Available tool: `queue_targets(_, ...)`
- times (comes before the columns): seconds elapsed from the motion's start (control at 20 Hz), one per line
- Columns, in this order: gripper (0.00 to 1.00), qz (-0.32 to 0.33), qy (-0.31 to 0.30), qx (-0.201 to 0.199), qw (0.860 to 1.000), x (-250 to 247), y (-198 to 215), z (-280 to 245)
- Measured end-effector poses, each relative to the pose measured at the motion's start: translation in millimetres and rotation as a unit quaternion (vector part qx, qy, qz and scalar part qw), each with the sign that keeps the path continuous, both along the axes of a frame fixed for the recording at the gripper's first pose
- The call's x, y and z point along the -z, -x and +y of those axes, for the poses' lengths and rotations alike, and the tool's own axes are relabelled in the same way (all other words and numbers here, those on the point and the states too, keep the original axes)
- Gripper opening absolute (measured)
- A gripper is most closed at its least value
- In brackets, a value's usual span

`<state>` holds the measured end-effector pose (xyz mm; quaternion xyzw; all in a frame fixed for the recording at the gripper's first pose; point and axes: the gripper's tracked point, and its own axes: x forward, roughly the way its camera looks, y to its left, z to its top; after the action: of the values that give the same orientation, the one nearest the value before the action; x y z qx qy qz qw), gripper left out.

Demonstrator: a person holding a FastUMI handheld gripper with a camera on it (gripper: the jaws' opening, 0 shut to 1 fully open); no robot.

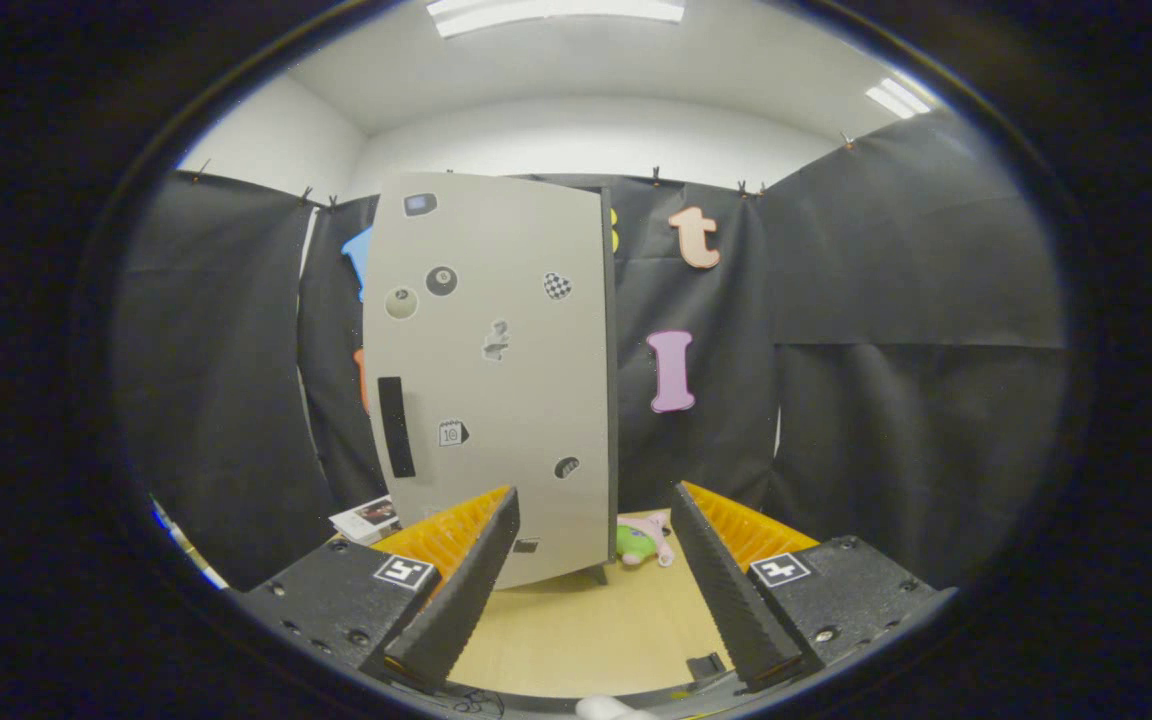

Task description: Open the shoe cabinet door, grab the shoes and put them into the shoe cabinet, then close the shoe cabinet door.

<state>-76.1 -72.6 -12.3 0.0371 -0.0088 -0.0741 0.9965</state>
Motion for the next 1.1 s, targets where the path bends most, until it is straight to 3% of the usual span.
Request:
queue_targets(0.65, 1.0, -0.001, -0.003, 0.021, 1.0, 1.5, 10.8, -14.8)
queue_targets(1.1, 1.0, 0.001, -0.001, 0.007, 1.0, -1.4, 3.0, -10.2)
